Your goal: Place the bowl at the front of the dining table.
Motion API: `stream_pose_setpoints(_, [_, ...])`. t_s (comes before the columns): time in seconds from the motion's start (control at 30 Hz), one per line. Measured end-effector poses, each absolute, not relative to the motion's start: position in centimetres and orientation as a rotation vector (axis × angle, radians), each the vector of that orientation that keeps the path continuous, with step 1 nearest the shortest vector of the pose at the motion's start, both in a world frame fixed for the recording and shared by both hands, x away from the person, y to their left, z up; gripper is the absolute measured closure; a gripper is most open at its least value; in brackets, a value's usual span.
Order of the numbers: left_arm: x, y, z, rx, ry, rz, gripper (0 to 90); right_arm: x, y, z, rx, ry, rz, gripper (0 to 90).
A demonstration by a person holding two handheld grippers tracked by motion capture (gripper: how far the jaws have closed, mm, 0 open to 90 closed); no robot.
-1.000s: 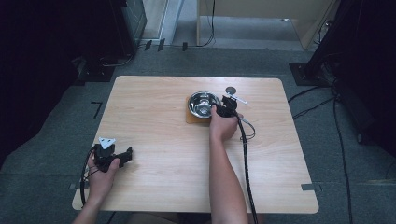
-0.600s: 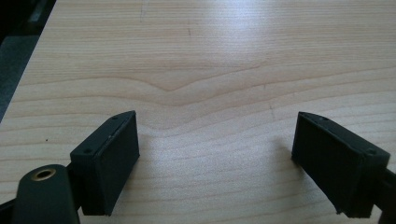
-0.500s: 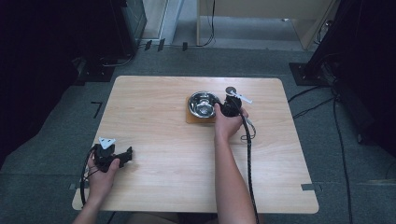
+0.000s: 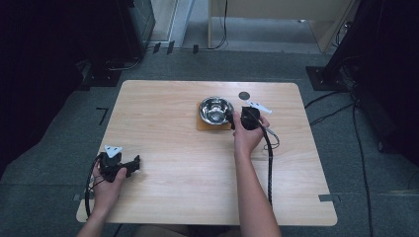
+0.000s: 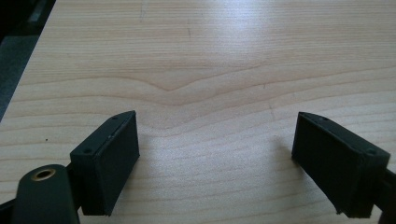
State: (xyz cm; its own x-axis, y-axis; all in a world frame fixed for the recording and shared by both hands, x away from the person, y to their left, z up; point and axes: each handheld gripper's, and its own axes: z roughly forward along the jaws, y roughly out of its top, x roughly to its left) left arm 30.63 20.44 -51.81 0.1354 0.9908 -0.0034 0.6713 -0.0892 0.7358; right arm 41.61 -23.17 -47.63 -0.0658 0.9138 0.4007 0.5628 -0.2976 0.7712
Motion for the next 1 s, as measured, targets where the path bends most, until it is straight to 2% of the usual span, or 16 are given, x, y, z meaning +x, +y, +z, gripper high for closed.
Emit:
stream_pose_setpoints(0.43, [30.6, 20.4, -51.8, 1.829, 1.597, 0.697, 14.7, 38.1, -25.9, -49.1, 1.855, 1.599, 1.249, 23.4])
stream_pose_setpoints(1.0, [30.6, 20.4, -51.8, 1.827, 1.597, 0.697, 14.6, 34.1, -28.0, -50.7, 1.815, 1.654, 1.157, 23.4])
